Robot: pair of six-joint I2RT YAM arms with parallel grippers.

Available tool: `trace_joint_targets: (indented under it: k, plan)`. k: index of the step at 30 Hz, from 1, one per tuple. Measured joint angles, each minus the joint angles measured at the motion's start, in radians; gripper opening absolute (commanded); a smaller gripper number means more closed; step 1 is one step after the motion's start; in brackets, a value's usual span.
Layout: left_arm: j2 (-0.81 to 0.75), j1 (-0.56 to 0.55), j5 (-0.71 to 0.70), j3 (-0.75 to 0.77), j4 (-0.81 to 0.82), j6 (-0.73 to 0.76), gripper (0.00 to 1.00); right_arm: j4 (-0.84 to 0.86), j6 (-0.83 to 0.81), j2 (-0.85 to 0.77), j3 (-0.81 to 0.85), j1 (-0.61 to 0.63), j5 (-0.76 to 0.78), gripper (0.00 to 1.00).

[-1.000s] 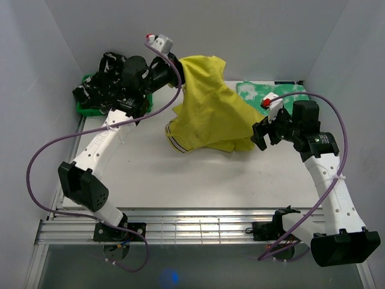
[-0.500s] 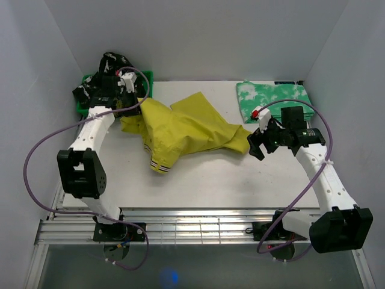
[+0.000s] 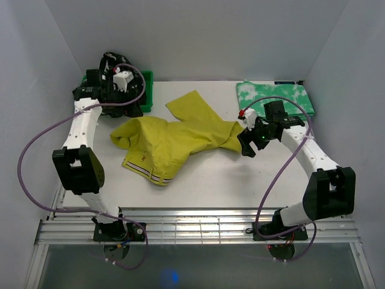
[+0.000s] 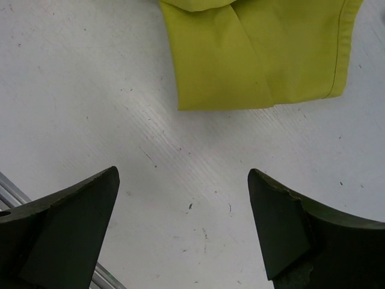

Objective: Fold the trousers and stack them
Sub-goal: Move the trousers to the center of the board, then flatten the trousers out

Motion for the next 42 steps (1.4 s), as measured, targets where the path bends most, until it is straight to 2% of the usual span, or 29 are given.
trace_joint_targets:
  k: [3,5,8,12,18,21,23,24,26,27,30,31,32,33,36,38,42]
  plan:
    - [-0.096,-0.055,0.048,0.103,-0.077,0.164,0.98,0.034,0.003,0.048,0.001,0.002,0.002,0.93]
    - [-0.158,-0.143,0.051,0.118,-0.128,0.275,0.98,0.068,0.008,0.087,0.003,0.004,0.009,0.93]
    - [-0.248,-0.325,0.031,0.028,-0.19,0.408,0.98,0.116,0.021,0.164,0.026,0.008,0.024,0.93]
    - [-0.308,-0.582,-0.04,-0.196,-0.251,0.533,0.98,0.149,0.036,0.298,0.117,0.008,0.034,0.94]
    - [-0.292,-0.807,-0.236,-0.426,-0.23,0.573,0.98,0.163,0.063,0.455,0.238,0.008,0.034,0.98]
    - [-0.258,-0.867,-0.38,-0.522,-0.116,0.531,0.98,0.163,0.072,0.478,0.244,0.008,0.033,1.0]
    - [-0.225,-0.884,-0.47,-0.578,-0.035,0.506,0.98,0.163,0.076,0.486,0.244,0.008,0.032,0.86]
    - [-0.204,-0.89,-0.52,-0.605,0.006,0.494,0.95,0.163,0.077,0.488,0.244,0.008,0.03,0.83]
    - [-0.158,-0.897,-0.597,-0.646,0.079,0.475,0.84,0.163,0.084,0.488,0.244,0.008,0.025,0.73]
    - [-0.13,-0.898,-0.636,-0.658,0.109,0.466,0.64,0.163,0.085,0.488,0.243,0.008,0.024,0.72]
    - [-0.092,-0.9,-0.7,-0.65,0.145,0.451,0.42,0.163,0.081,0.488,0.241,0.011,0.023,0.61]
    - [-0.092,-0.9,-0.7,-0.639,0.144,0.451,0.22,0.163,0.08,0.488,0.24,0.012,0.023,0.58]
    - [-0.092,-0.899,-0.695,-0.616,0.135,0.441,0.11,0.164,0.079,0.488,0.238,0.012,0.026,0.51]
    - [-0.089,-0.898,-0.684,-0.579,0.121,0.436,0.05,0.166,0.076,0.488,0.233,0.011,0.027,0.48]
    - [-0.076,-0.893,-0.583,-0.409,0.073,0.411,0.0,0.164,0.075,0.484,0.224,0.003,0.034,0.33]
    - [-0.061,-0.891,-0.359,-0.151,0.053,0.322,0.0,0.158,0.062,0.463,0.206,-0.037,0.048,0.31]
    - [-0.021,-0.871,-0.095,0.135,0.082,0.088,0.0,0.135,0.053,0.366,0.159,-0.139,0.033,0.32]
